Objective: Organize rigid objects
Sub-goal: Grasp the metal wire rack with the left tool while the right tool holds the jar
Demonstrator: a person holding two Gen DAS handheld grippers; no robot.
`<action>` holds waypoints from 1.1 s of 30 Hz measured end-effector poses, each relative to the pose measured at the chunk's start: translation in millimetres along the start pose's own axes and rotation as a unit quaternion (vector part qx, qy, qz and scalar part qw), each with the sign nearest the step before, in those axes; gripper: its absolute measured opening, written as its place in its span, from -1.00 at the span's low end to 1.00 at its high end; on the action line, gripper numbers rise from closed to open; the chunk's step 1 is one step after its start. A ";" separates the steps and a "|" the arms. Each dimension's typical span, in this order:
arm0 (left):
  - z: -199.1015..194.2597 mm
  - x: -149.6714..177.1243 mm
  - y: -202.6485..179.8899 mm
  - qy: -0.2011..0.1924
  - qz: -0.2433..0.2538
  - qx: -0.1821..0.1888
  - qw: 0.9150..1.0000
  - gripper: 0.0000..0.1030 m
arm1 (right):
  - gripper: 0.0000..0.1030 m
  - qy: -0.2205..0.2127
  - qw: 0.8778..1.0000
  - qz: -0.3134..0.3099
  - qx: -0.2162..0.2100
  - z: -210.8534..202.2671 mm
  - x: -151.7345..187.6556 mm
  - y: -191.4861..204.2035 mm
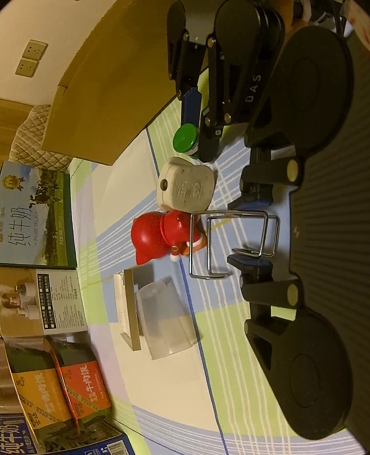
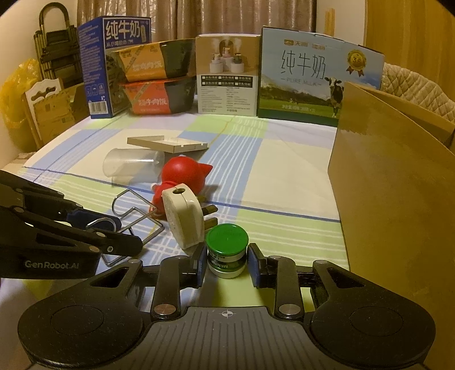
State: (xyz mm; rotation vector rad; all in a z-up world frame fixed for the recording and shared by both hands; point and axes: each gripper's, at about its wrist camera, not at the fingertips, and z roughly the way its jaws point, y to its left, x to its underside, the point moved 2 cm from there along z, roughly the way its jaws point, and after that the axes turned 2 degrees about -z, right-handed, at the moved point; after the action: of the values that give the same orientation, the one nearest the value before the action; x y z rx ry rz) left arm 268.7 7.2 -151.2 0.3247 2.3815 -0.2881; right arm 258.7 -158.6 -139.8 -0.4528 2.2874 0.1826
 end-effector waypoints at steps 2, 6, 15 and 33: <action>-2.5 -0.4 1.0 -0.003 -0.003 0.000 1.000 -0.48 | -0.45 0.000 1.000 0.000 0.000 0.1 0.0 0.1; -4.4 -0.7 1.9 -0.001 -0.005 0.000 1.000 -0.49 | -0.44 -0.002 1.000 0.000 0.000 1.8 -0.4 -0.8; -5.8 4.1 -0.8 0.005 0.004 -0.006 1.000 -0.49 | -0.45 -0.002 1.000 0.003 0.000 3.0 -1.2 -2.4; -8.0 15.5 -11.3 0.001 0.019 -0.033 0.999 -0.50 | -0.45 -0.003 1.000 0.012 0.003 4.4 -1.3 -6.0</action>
State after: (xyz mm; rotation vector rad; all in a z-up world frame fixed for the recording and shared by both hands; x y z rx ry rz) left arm 249.1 1.3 -154.5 0.3398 2.3779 -0.1906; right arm 264.8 -162.6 -141.9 -0.4213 2.2883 0.1881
